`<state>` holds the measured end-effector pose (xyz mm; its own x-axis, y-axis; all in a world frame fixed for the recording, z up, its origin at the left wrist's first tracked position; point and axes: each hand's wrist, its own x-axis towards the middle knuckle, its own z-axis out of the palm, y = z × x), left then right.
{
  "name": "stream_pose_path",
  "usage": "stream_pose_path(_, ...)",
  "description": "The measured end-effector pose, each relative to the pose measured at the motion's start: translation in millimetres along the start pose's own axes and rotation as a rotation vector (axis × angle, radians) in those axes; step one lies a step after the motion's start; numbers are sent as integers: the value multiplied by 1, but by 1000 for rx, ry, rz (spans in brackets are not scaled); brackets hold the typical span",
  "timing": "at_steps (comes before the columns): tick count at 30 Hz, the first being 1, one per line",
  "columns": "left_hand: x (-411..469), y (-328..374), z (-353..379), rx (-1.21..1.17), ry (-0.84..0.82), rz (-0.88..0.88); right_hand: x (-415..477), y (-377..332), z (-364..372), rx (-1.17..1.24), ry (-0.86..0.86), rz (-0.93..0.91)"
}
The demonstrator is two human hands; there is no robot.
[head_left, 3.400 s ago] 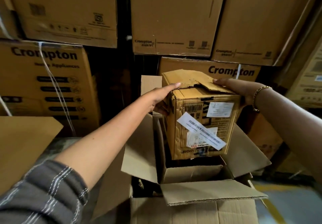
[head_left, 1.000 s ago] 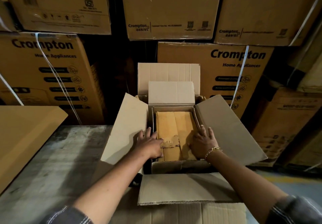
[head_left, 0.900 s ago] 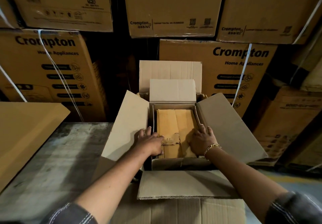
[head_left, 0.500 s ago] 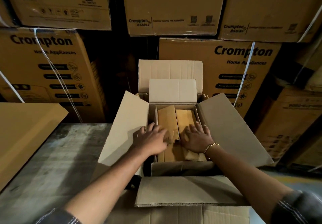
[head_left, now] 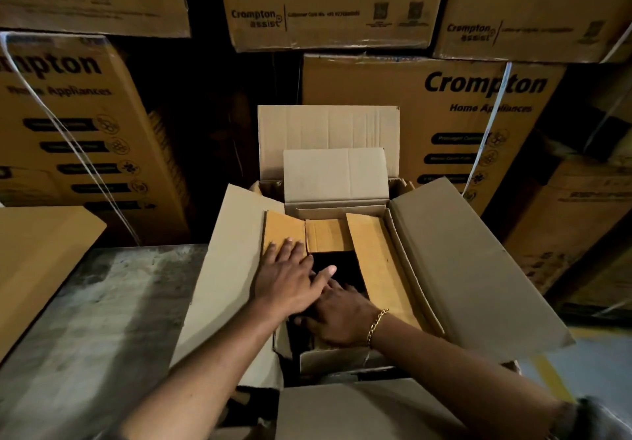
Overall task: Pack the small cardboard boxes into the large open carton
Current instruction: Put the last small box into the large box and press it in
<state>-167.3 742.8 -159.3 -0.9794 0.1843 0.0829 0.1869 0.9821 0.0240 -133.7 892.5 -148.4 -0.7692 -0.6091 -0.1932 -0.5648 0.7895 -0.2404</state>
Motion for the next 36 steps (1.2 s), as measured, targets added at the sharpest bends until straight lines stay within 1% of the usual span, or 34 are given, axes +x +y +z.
stream_pose_path(3,3,0,2,-86,48,-15,-3,4,-8,36,74,-1)
stream_pose_path(5,4,0,1,-116,60,-30,-8,10,-16,9,73,55)
stream_pose_path(9,-1,-1,2,-96,89,-23,-23,34,-44,-65,50,193)
stream_pose_path(11,-4,-4,3,-39,76,5,-34,57,-59,-116,51,265)
stream_pose_path(14,-7,-2,1,131,3,53,-55,100,-67,-202,30,369)
stream_pose_path(16,-9,4,-3,158,-9,39,-71,124,-56,-285,53,383)
stream_pose_path(18,-12,7,-6,150,-4,37,-82,137,-34,-382,111,340)
stream_pose_path(19,-13,7,-7,150,-1,41,-84,141,-24,-388,149,323)
stream_pose_path(22,-16,8,-9,180,-18,48,-83,149,-16,-282,220,329)
stream_pose_path(26,-17,12,-13,189,-36,48,-81,151,-18,-204,250,328)
stream_pose_path(29,-20,12,-18,202,-58,57,-84,149,-22,-170,242,315)
stream_pose_path(33,-25,20,-22,185,-129,49,-84,146,-30,-129,175,309)
stream_pose_path(34,-26,22,-24,161,-140,42,-84,146,-33,-75,159,338)
stream_pose_path(36,-27,27,-31,54,-162,6,-83,145,-44,127,120,425)
